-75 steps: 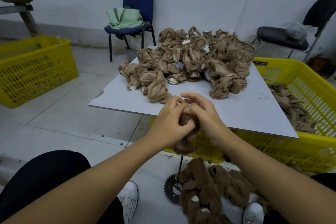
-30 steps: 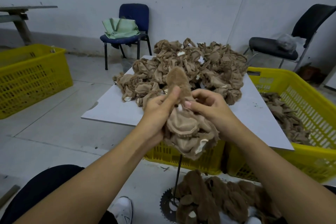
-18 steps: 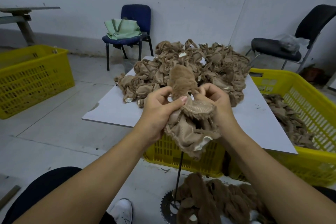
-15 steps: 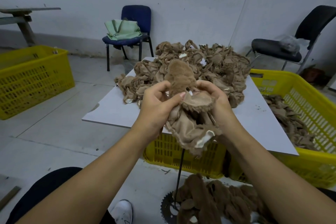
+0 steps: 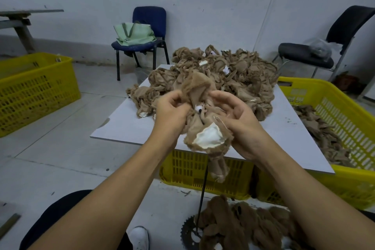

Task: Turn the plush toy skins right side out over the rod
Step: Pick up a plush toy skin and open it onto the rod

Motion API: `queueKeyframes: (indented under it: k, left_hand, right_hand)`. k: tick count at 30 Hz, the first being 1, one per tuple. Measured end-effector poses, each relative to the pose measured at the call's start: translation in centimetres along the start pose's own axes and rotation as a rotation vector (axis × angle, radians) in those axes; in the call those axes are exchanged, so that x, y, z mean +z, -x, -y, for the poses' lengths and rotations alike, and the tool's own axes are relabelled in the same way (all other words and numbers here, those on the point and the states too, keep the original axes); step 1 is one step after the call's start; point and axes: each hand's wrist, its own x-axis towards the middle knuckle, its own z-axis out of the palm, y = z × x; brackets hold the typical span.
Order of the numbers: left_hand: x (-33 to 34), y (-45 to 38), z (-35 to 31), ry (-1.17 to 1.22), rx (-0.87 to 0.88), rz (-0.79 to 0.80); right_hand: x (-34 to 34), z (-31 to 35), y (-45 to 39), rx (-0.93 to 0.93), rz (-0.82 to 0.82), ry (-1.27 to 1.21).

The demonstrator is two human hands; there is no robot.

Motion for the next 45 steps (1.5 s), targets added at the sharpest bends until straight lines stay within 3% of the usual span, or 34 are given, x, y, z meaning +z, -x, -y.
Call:
queueKeyframes:
  k: [5, 11, 15, 19, 22, 25, 29, 35, 40, 45]
  left_hand:
    - [0.4, 0.9, 0.1, 0.002, -0.035, 0.102]
    - [0.5, 2.0, 0.0, 0.124, -0.064, 0.091]
    - [1.5, 2.5, 0.6, 0.185, -0.017, 0.047]
    - [2.7, 3.5, 1.2, 0.319, -0.101, 0.005]
    - [2.9, 3.8, 1.4, 0.267, -0.058, -0.019]
    - [1.6, 2.9, 0.8, 0.083, 0.107, -0.048]
    - [0.4, 1.7, 0.2, -0.075, 0.154, 0.059]
    - [1.1, 2.3, 0.3, -0.203, 0.201, 0.168]
    - [2.6, 3.4, 0.1, -0.185, 0.223, 0.137]
    - [3.7, 5.1, 0.6, -0.367, 0.465, 0.1]
  right_hand:
    - [0.1, 0.4, 0.4, -0.148, -0.058, 0.224]
    - [1.5, 0.8, 0.9, -0.301, -0.106, 0.329]
    - [1.4, 0.9, 0.2, -0.319, -0.236, 0.283]
    - [0.6, 0.7, -0.4, -0.353, -0.303, 0.404]
    - [-0.3, 0.6, -0.8, -0.235, -0.289, 0.393]
    - [-0.8, 0.4, -0.9, -0.014, -0.296, 0.327]
    - [-1.6, 0.2, -0.6, 0.099, -0.245, 0.327]
    - [-1.5, 0.5, 0.0, -0.04, -0.11, 0.633]
    - [-0.9, -0.2, 0.6, -0.276, -0.224, 0.686]
    - [-1.5, -1.2, -0.6, -0.317, -0.392, 0.843]
